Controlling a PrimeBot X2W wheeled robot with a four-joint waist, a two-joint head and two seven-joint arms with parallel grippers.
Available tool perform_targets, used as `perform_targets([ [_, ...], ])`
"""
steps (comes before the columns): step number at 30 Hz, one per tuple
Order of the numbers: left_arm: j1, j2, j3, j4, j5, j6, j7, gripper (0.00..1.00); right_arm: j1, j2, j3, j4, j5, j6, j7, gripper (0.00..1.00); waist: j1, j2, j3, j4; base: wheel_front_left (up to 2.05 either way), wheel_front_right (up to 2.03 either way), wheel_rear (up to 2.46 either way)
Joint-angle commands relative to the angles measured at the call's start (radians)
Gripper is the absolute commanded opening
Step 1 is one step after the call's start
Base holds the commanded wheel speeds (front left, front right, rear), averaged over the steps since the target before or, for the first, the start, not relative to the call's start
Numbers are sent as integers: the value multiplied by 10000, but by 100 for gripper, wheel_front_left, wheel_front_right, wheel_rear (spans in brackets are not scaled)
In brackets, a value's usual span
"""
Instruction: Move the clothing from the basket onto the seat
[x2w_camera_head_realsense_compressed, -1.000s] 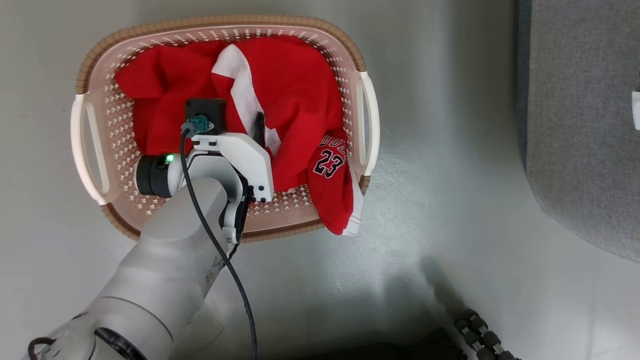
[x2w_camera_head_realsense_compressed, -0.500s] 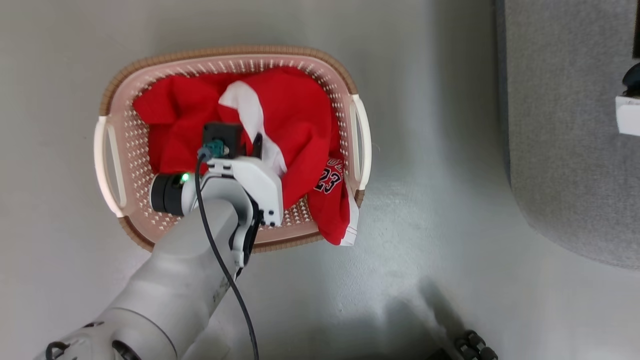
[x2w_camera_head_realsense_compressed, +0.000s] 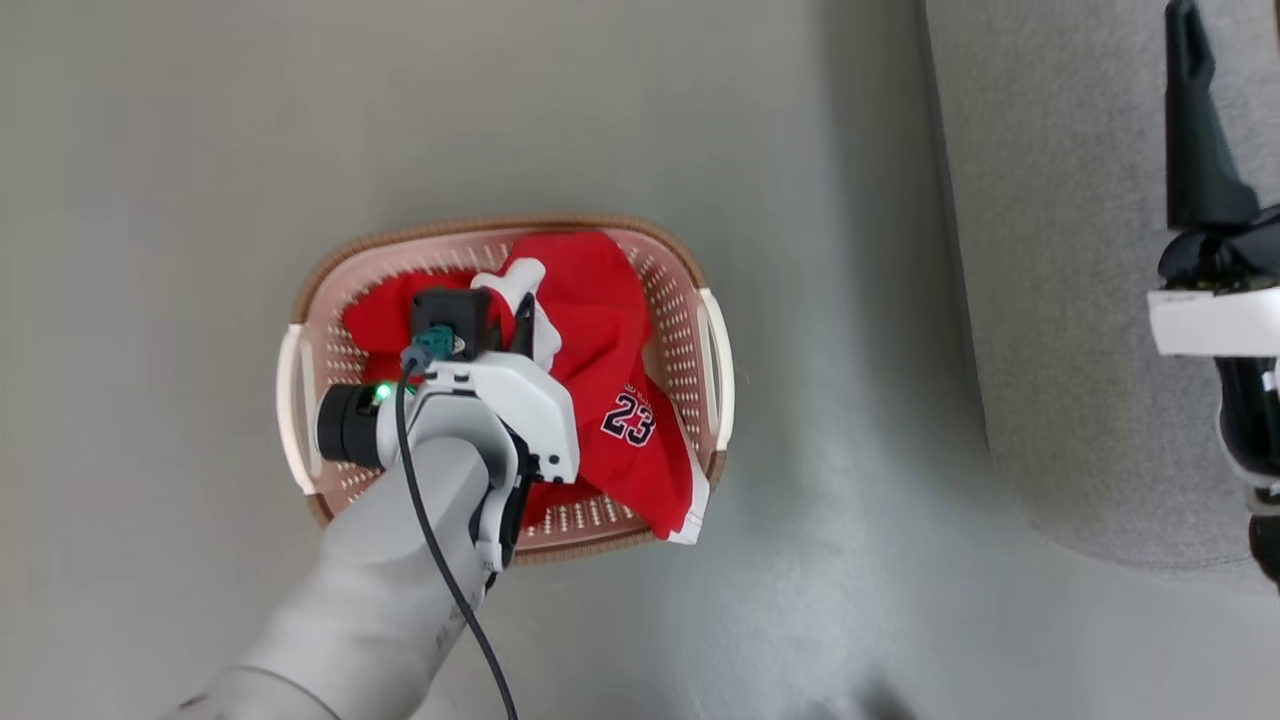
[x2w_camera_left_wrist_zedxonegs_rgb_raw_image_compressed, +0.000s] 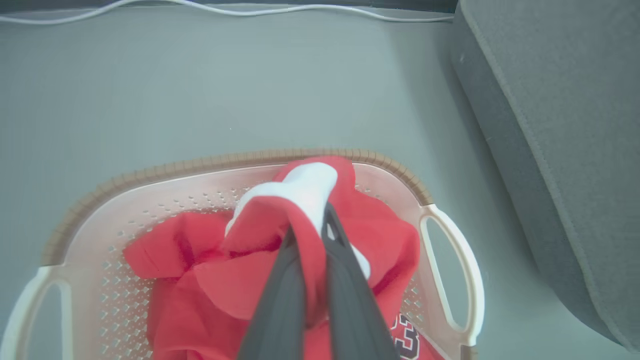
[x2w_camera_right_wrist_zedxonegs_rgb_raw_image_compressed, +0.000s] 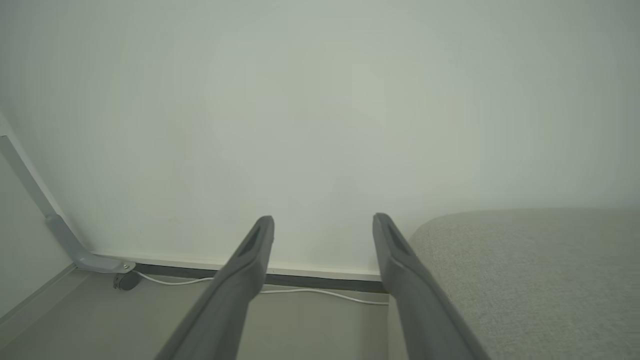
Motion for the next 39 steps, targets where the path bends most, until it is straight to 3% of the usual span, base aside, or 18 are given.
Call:
perform_targets([
  [1,332,85,318,-203,214,77,-131,0,441,-70,109,-158,-104,40,-59,100,0,0,-519,138,0,0,0],
  [10,2129,85,2602,-1376,2449,-231,-132,0,1248,133,425,536,-343,40,-59,100,0,0,-2300,382,0,0,0],
  [21,3831,91,4734,-2842,4394,-1031,-133,0,2341,732,632,1801,-796,40,-59,100,0,0,-4208,612,0,0,0],
  [30,4453,116,5621,-4352,5649,-1668,-133,0,3052,1208,741,2618,-1165,40,-59,100,0,0,-5345,800,0,0,0],
  [39,4215,342,5765,-6132,6482,-2018,-133,0,3355,1491,809,2923,-1378,40,-59,100,0,0,-5835,901,0,0,0],
])
